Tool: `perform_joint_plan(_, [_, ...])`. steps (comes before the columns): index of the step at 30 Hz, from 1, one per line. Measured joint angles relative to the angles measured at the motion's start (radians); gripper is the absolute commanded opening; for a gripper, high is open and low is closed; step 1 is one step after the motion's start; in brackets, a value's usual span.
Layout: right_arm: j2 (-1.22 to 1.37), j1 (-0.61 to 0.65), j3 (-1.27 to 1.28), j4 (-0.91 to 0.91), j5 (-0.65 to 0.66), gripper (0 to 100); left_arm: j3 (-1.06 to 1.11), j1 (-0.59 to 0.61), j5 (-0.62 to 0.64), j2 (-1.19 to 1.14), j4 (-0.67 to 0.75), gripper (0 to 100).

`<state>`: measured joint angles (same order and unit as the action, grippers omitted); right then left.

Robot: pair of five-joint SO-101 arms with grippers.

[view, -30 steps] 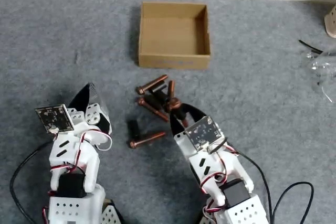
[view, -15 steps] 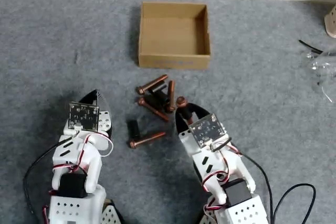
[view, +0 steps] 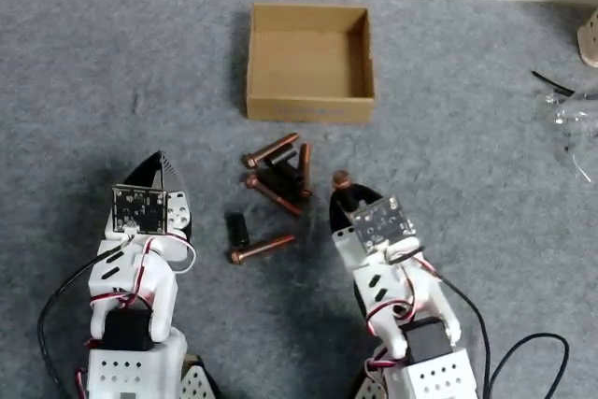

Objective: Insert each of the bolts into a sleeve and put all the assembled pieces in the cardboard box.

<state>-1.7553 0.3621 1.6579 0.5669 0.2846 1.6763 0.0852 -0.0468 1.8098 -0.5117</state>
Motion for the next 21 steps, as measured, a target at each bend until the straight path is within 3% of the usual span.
perform_joint_plan(9, [0.526, -0.026, -0.342, -0.103, 0.002, 0.5, 0.0, 0.0, 0.0, 0.0, 0.0, 1])
perform_joint_plan(21, [1.54, -0.104, -1.24, -0.037, 0.002, 0.5, 0.0, 0.0, 0.0, 0.0, 0.0, 1])
